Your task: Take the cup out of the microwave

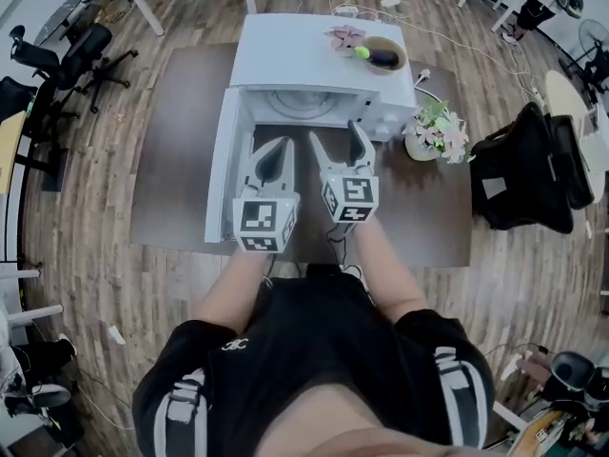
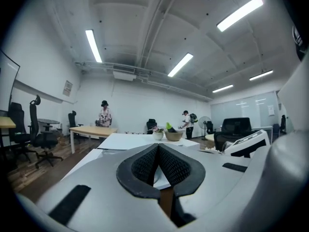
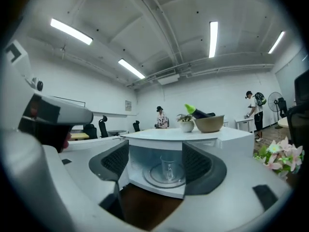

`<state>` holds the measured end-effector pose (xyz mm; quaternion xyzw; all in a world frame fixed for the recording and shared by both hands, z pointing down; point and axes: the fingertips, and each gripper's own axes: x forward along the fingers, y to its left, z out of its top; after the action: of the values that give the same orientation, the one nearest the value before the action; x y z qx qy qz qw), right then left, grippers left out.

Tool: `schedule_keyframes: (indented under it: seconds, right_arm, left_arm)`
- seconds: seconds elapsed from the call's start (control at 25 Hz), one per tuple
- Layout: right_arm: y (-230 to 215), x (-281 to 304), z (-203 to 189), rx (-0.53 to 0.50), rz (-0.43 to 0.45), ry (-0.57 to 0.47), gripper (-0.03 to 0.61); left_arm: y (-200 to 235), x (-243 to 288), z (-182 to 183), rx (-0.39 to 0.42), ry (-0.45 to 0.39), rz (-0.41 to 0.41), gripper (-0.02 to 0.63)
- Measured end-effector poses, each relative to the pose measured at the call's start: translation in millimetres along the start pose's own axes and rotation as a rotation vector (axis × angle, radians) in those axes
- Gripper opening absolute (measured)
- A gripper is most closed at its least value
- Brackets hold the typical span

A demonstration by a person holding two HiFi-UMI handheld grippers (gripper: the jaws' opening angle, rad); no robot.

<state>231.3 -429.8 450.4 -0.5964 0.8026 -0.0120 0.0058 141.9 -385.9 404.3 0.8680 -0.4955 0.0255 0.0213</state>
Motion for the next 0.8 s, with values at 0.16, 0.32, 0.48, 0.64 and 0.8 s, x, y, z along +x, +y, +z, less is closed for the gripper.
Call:
schedule_keyframes:
  seconds: [0.16, 0.32, 0.48, 0.64, 0.8]
  right_arm:
    - [-6.0, 42.1, -36.9, 0.003, 0.02, 0.074, 0.362]
    - [-16.3, 86.2, -73.7, 0.02, 0.015, 0.133, 0.379]
    - [-33.5, 128.1, -106.5, -0.003, -0.02, 0.17, 0.387]
    - [-44.0, 162.0, -136.0, -0.043, -0.035, 0.179, 0.396]
    - [-47.7, 184.2, -152.0, -0.046, -0.039, 0.191, 0.396]
  left_arm:
    - [15.9, 14.2, -10.2, -0.014, 0.019, 0.074, -0.003]
    - [30.8, 25.3, -24.9, -0.023, 0.043, 0.14, -0.003]
    - [41.9, 35.1, -40.2, -0.031, 0.069, 0.188, -0.003]
    - [48.2, 44.1, -52.0, -0.03, 0.085, 0.215, -0.003]
    - [53.6, 48.9, -63.0, -0.03, 0.101, 0.233, -0.003]
